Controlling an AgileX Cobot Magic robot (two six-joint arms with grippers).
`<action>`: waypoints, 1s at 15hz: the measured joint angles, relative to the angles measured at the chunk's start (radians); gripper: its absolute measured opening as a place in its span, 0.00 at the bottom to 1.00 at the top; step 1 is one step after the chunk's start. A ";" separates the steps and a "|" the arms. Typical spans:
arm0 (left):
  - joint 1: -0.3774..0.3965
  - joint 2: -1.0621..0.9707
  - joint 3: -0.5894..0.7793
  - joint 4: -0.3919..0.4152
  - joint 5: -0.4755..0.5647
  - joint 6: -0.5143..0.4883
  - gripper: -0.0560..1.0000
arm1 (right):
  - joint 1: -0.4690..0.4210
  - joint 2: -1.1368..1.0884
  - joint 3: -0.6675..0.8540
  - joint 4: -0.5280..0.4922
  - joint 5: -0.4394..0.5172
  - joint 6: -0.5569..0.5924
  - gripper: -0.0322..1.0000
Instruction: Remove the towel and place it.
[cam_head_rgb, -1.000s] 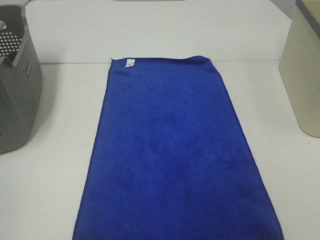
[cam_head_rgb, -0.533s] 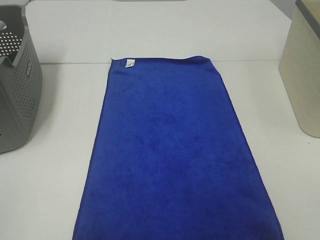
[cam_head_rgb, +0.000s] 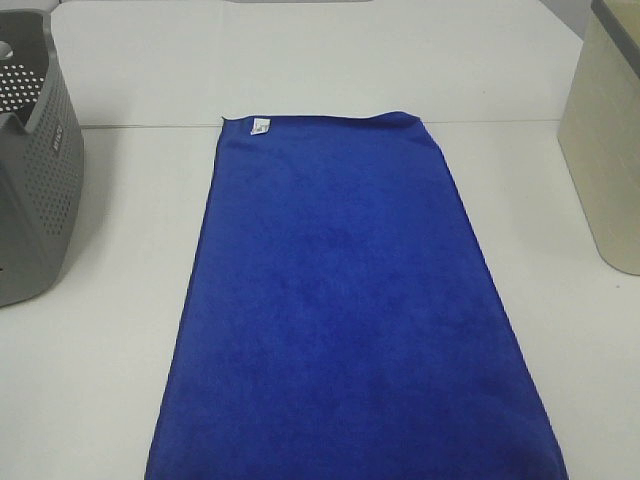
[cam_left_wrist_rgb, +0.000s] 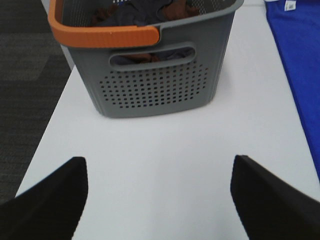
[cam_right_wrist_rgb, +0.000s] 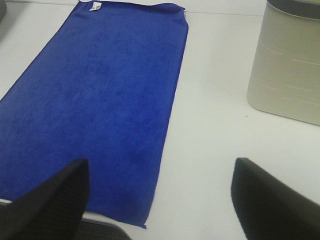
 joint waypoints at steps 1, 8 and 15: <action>0.000 0.000 0.015 -0.016 -0.027 -0.001 0.74 | 0.000 0.000 0.002 0.000 -0.002 0.001 0.77; 0.000 0.000 0.019 -0.033 -0.047 0.001 0.74 | 0.000 0.000 0.002 -0.003 -0.009 0.002 0.77; 0.000 0.000 0.019 -0.063 -0.048 -0.014 0.74 | 0.000 0.000 0.002 -0.007 -0.009 0.002 0.77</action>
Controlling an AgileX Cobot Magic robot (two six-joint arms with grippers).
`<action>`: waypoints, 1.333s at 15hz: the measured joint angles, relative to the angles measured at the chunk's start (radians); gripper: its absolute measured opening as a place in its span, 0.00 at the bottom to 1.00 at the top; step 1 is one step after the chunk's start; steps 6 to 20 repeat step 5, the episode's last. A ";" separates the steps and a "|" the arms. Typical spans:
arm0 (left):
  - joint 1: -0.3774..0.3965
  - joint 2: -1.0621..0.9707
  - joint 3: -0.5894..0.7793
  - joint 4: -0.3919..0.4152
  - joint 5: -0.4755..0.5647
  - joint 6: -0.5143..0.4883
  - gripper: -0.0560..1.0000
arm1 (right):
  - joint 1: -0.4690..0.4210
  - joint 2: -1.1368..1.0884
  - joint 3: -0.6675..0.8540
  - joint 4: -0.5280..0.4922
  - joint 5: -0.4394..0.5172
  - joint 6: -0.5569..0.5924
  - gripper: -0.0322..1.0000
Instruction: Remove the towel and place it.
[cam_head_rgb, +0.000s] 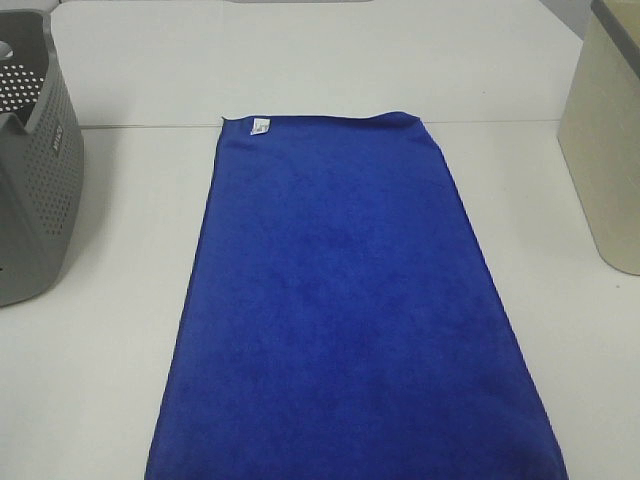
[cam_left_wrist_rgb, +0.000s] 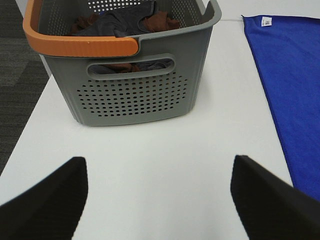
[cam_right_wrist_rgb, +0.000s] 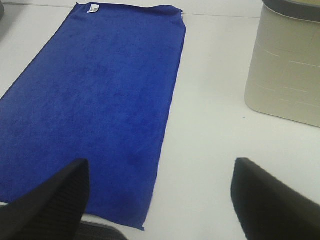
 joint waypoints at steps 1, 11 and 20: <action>0.000 0.000 0.000 0.000 0.000 0.000 0.74 | 0.000 0.000 0.000 0.000 0.000 0.000 0.77; 0.000 0.000 0.000 -0.001 0.000 0.000 0.74 | 0.000 0.000 0.000 0.000 0.000 0.000 0.77; 0.000 0.000 0.000 -0.001 0.000 0.000 0.74 | 0.000 0.000 0.000 0.000 0.000 0.000 0.77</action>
